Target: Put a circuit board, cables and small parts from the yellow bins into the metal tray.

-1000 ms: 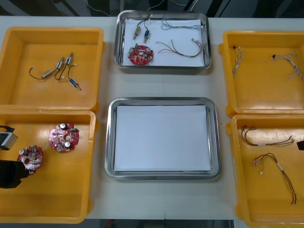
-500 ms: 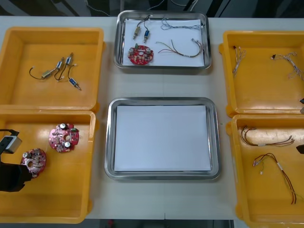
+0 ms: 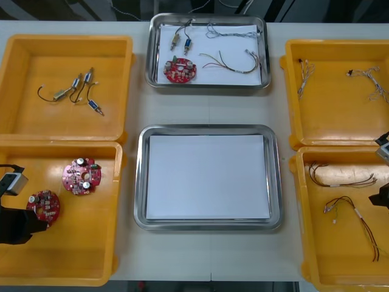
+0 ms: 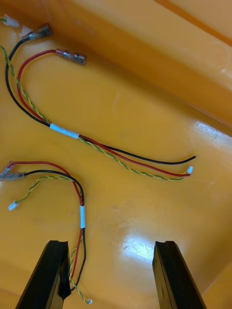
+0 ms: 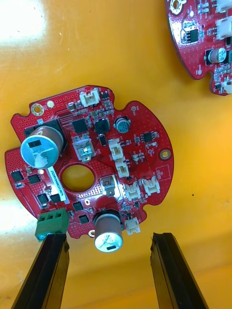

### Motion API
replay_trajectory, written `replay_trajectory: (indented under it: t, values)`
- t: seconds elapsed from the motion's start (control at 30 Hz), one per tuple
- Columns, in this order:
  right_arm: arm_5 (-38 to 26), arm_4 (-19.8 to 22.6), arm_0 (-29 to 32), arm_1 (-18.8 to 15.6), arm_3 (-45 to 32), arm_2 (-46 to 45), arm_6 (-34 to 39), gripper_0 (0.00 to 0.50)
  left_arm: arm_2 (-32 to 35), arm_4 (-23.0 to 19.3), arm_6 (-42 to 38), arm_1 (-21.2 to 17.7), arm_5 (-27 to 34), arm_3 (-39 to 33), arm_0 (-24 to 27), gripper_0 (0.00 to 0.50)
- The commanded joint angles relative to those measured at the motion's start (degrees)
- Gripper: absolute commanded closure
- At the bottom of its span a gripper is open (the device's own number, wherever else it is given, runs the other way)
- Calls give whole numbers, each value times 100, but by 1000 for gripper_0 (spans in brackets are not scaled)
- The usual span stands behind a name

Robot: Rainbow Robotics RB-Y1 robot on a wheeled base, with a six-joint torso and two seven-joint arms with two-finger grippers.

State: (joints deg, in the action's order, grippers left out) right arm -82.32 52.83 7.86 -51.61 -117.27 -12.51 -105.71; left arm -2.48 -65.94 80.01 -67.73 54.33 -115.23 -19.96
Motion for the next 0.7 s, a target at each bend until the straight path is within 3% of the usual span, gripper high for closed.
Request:
replay_trajectory:
  t: [0.03,0.4,0.7]
  values:
    - [313,-159,216,169,99,187,-257,0,-16,3,-328,-118,-45,-105,203,0]
    - [1051,-405,550,213,151,486,-292,0,758,-129,-346,-118,974,-439,221,0]
    - [1526,-563,585,503,485,671,-380,0,1399,-217,-82,-118,1713,-641,221,0]
